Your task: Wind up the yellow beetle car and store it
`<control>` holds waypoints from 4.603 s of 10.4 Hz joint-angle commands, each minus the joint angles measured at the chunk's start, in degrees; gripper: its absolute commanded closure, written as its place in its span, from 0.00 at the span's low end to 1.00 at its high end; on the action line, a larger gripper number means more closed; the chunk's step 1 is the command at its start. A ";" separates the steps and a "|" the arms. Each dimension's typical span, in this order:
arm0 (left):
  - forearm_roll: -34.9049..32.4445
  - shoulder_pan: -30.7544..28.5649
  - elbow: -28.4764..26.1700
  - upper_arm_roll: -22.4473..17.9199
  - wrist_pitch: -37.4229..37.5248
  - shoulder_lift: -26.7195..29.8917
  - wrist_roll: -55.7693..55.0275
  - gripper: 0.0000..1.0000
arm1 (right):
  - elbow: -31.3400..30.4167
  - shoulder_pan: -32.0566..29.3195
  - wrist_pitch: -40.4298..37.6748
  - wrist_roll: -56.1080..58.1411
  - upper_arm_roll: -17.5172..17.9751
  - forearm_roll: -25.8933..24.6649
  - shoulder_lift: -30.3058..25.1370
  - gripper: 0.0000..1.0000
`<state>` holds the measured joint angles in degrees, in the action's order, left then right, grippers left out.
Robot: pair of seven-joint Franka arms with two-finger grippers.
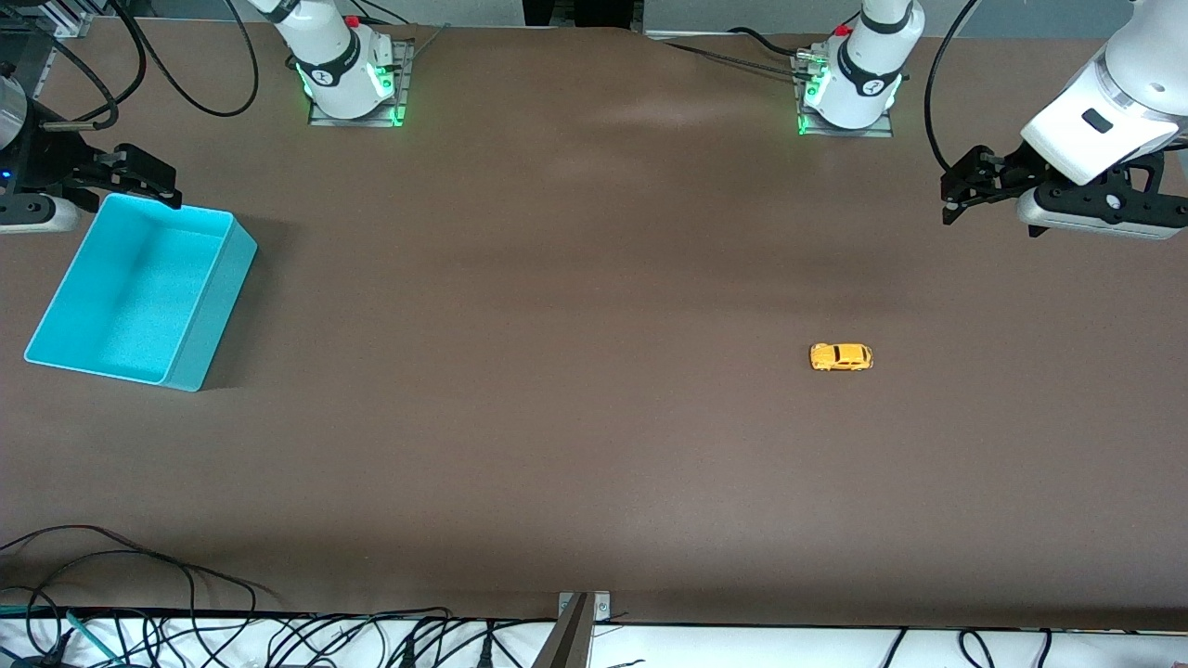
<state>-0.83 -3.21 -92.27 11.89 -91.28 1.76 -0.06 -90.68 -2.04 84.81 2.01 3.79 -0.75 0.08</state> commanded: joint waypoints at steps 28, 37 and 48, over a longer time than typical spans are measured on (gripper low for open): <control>0.91 -0.83 0.69 -0.47 2.25 -1.06 0.23 0.00 | 3.14 -0.24 -0.71 -0.16 -0.19 2.25 0.53 0.00; 1.44 -0.92 0.69 -0.47 2.86 -1.15 0.14 0.00 | -0.29 0.11 2.38 -0.86 0.07 2.16 0.28 0.00; 1.26 -0.83 1.48 -0.47 1.92 -8.34 26.19 0.00 | -0.99 0.02 2.37 -0.78 -0.02 2.16 0.28 0.00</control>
<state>-0.83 -3.74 -92.38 11.43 -88.08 -3.99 19.17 -90.22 -1.93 86.53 1.98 3.76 0.33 1.74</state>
